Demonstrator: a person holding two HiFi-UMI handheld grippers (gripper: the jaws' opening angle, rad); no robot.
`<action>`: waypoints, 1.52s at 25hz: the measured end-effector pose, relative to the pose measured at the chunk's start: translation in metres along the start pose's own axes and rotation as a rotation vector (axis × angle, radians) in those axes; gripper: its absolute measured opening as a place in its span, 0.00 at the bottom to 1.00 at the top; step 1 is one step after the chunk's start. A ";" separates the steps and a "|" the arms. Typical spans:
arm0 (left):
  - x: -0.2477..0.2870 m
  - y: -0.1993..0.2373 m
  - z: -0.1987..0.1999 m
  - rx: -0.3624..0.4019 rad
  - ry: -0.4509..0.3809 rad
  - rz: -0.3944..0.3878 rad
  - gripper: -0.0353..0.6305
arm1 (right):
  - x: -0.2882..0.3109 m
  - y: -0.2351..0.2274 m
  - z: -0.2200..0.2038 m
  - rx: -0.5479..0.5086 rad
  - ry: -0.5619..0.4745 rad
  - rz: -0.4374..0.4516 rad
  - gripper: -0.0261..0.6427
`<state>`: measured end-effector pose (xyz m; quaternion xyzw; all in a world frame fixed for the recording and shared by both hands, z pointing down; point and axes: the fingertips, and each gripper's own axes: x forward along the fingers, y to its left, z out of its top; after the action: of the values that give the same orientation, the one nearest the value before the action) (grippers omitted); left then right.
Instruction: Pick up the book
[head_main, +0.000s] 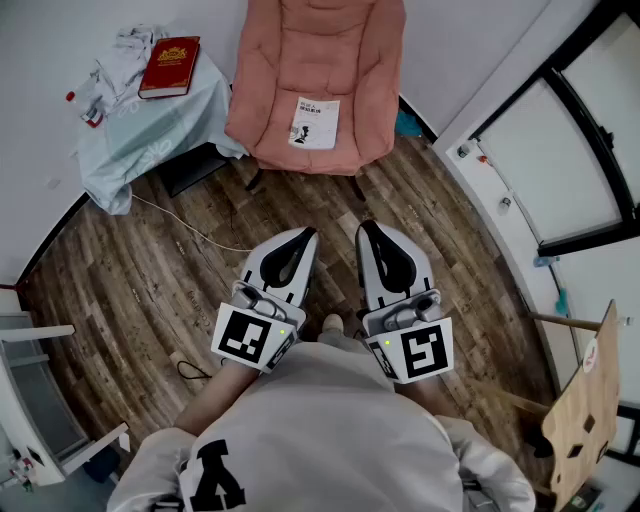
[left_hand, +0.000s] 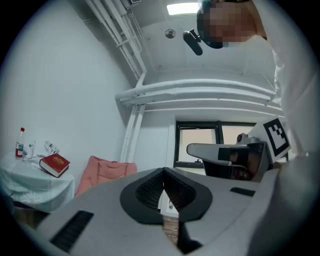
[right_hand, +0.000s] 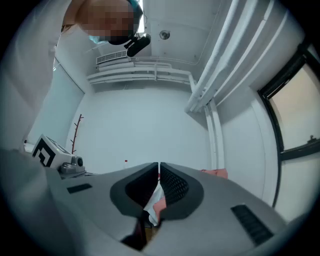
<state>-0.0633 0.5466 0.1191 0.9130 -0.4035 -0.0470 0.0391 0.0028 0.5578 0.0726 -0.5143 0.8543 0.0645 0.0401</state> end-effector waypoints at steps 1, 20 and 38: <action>0.000 0.000 0.001 -0.001 -0.004 0.002 0.06 | -0.001 0.000 0.000 -0.003 -0.001 0.003 0.09; 0.036 -0.016 -0.010 -0.011 0.010 -0.002 0.06 | -0.003 -0.042 -0.005 0.053 -0.040 -0.019 0.09; 0.090 -0.031 -0.014 -0.016 -0.024 0.112 0.06 | 0.000 -0.100 -0.022 0.060 -0.028 0.088 0.09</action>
<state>0.0215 0.5015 0.1248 0.8879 -0.4541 -0.0592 0.0442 0.0906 0.5081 0.0874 -0.4738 0.8769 0.0479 0.0647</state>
